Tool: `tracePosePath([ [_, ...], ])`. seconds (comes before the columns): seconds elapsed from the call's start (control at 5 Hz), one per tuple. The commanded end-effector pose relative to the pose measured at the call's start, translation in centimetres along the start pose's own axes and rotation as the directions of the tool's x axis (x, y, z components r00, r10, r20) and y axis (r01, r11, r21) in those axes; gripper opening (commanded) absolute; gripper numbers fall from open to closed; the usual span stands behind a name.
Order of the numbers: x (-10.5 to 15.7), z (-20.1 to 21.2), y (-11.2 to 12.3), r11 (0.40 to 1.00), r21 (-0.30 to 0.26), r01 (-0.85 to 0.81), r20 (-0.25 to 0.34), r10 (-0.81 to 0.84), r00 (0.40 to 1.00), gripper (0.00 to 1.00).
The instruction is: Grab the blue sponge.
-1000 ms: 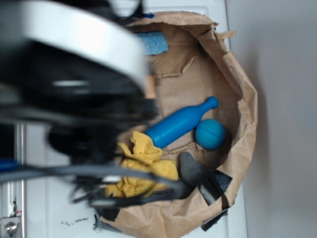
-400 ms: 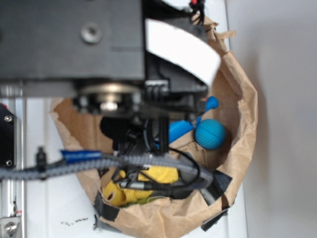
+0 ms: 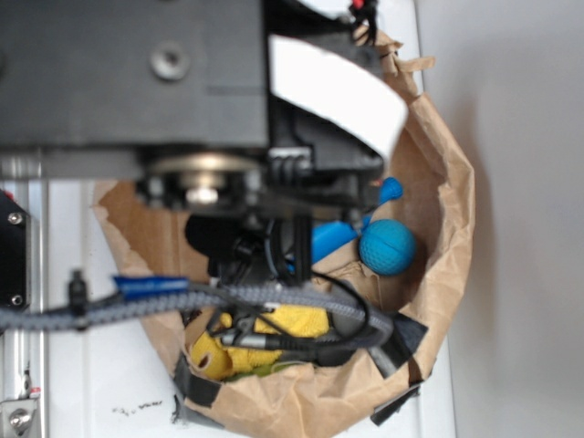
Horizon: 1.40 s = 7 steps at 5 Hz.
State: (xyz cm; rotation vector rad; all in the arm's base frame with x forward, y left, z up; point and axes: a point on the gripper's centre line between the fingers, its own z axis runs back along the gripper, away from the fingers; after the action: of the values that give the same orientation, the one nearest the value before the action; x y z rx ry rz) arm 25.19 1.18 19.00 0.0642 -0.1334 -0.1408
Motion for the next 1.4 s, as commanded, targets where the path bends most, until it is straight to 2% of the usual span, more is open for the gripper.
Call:
tracePosePath([
  [0.0,0.5,-5.6,3.8,0.992,0.097,-0.079,-0.016,0.081,0.997,1.0],
  [0.2,0.6,-7.6,4.8,0.992,0.076,-0.103,-0.038,0.106,0.994,1.0],
  [0.4,0.5,-8.4,5.4,0.989,0.089,-0.115,-0.027,0.118,0.993,1.0],
  [0.6,0.5,-9.2,5.0,0.99,0.112,-0.081,-0.029,0.085,0.996,1.0],
  [0.8,0.1,-8.2,2.7,0.992,0.116,0.041,0.034,-0.045,0.998,1.0],
  [1.0,0.1,-6.4,1.0,0.994,0.066,0.09,0.046,-0.094,0.995,1.0],
  [1.2,1.0,-6.8,0.5,0.993,0.064,0.095,0.019,-0.096,0.995,1.0],
])
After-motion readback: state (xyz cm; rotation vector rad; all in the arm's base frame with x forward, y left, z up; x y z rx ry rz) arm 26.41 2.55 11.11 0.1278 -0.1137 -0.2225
